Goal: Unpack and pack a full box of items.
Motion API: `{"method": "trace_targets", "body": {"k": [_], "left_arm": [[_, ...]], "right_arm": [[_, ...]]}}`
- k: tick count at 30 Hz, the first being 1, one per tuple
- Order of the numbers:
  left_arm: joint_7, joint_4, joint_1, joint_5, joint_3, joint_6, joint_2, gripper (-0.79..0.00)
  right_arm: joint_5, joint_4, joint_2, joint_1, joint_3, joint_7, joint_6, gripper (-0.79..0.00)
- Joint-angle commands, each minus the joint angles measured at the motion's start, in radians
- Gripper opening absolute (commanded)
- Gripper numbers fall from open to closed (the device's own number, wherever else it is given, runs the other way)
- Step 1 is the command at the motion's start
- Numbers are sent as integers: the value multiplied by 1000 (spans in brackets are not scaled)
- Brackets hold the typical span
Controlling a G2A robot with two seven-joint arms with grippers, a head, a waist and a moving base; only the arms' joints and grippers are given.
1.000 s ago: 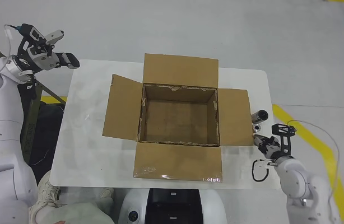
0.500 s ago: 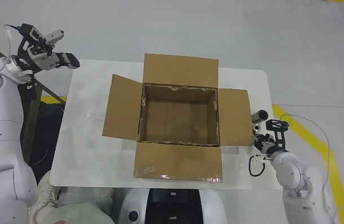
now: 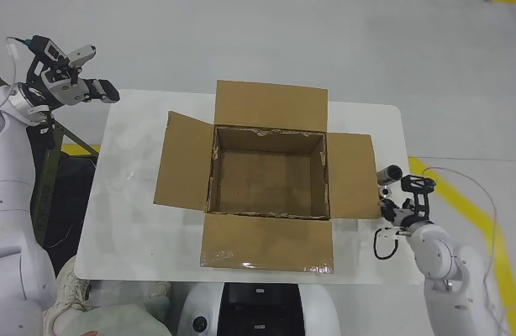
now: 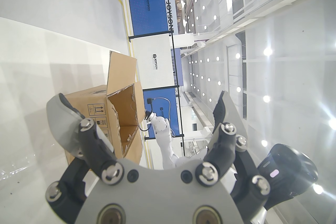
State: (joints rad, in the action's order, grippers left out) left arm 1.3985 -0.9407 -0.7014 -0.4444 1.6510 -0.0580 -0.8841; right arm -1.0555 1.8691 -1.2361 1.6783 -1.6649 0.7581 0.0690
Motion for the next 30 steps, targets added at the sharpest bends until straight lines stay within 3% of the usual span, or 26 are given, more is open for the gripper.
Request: {"method": "trace_targets", "body": {"k": [1, 13, 22, 30], "left_arm": [[0, 0, 0, 0, 0, 0, 0, 0], [0, 0, 0, 0, 0, 0, 0, 0], [0, 0, 0, 0, 0, 0, 0, 0], [0, 0, 0, 0, 0, 0, 0, 0]], "right_arm": [[5, 36, -1, 32, -15, -32, 17, -120], [-6, 260, -12, 215, -75, -298, 96, -80], [-13, 393, -13, 302, -107, -428, -10, -46], [-19, 423, -14, 326, -112, -482, -71, 0]]}}
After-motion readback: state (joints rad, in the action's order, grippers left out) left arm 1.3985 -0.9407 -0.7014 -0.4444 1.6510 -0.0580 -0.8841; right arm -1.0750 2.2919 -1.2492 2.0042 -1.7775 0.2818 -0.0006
